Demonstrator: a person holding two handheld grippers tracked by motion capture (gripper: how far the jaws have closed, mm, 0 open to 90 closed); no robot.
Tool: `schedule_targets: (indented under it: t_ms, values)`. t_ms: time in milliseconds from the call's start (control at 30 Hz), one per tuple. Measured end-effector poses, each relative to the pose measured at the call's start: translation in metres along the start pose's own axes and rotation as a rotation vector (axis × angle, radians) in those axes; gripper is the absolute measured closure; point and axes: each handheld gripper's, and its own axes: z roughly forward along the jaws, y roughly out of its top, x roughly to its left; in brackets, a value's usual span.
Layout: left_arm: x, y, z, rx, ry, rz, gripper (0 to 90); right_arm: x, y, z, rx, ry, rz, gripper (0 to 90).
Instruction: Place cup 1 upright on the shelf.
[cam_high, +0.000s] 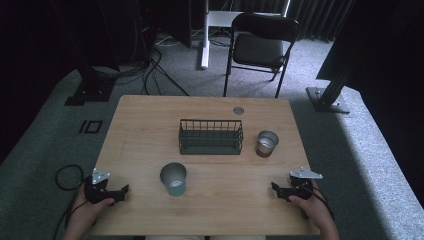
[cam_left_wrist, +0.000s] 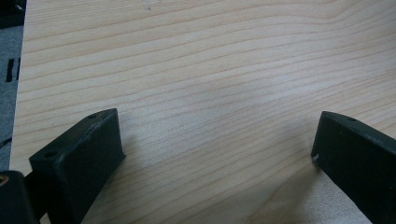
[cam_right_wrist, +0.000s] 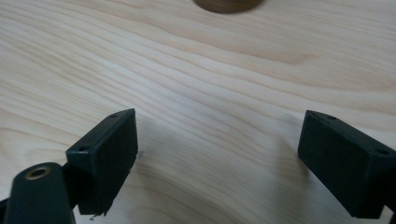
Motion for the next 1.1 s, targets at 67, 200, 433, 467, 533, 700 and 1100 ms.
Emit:
schedule_targets:
  t_ms: [67, 200, 433, 467, 533, 700, 1100]
  values:
    - [0.000, 0.000, 0.000, 0.000, 0.000, 0.000, 2.5, 0.006, 0.005, 0.000, -0.015, 0.022, -0.024, 11.9]
    - [0.000, 0.000, 0.000, 0.000, 0.000, 0.000, 2.5, 0.011, 0.012, -0.001, -0.030, 0.040, -0.036, 12.0]
    - [0.000, 0.000, 0.000, 0.000, 0.000, 0.000, 2.5, 0.024, 0.023, 0.004, -0.048, 0.087, -0.084, 12.0]
    - [0.000, 0.000, 0.000, 0.000, 0.000, 0.000, 2.5, 0.029, 0.026, 0.005, -0.053, 0.105, -0.099, 12.0]
    - [0.000, 0.000, 0.000, 0.000, 0.000, 0.000, 2.5, 0.035, 0.030, 0.007, -0.054, 0.124, -0.122, 12.1]
    - [0.000, 0.000, 0.000, 0.000, 0.000, 0.000, 2.5, 0.047, 0.037, 0.011, -0.065, 0.165, -0.143, 12.1]
    - [0.000, 0.000, 0.000, 0.001, 0.000, 0.000, 2.5, 0.079, 0.053, 0.025, -0.077, 0.247, -0.210, 12.0]
